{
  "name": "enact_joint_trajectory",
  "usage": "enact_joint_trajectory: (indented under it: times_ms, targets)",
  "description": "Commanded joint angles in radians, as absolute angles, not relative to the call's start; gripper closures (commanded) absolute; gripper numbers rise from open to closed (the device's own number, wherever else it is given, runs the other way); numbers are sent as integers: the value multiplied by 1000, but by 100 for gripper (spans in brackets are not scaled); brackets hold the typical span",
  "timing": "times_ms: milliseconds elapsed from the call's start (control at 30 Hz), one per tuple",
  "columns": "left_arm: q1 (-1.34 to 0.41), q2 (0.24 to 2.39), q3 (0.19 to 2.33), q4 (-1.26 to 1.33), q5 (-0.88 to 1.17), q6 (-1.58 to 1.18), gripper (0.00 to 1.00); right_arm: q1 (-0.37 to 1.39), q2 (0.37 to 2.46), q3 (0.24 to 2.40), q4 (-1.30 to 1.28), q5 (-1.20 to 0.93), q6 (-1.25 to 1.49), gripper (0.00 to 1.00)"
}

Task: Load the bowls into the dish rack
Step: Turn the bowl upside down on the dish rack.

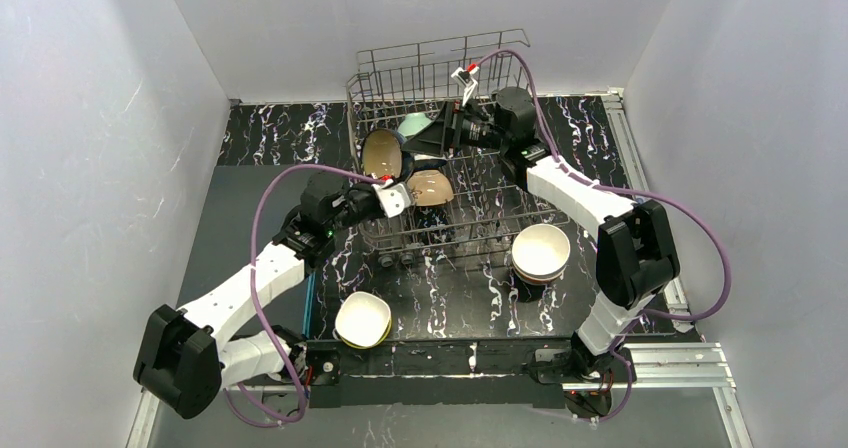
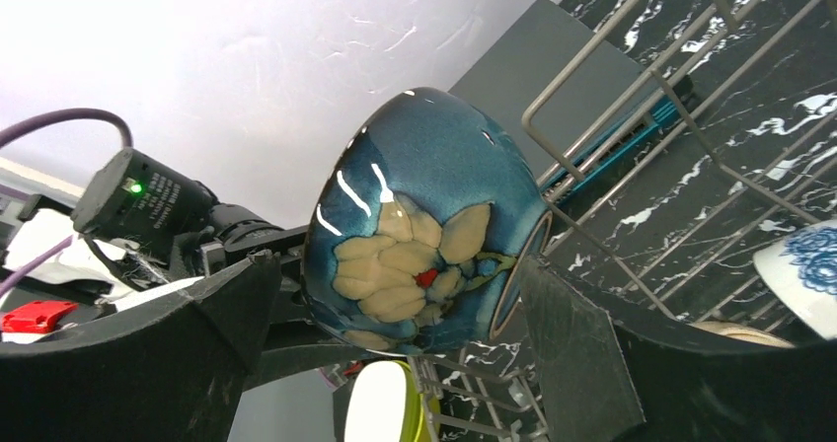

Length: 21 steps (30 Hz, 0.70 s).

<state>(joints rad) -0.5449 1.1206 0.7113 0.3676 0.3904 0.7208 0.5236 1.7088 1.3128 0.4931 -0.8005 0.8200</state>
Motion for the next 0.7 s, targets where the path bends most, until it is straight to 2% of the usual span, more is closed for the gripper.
enact_joint_trajectory:
  times_ms: [0,667]
  targets:
    - [-524,1049,741,498,417,736,100,540,1717,1416,299,-806,667,1]
    - [-516,1033,738,480,410,771,100,614,1815,1593,-57,-790,501,1]
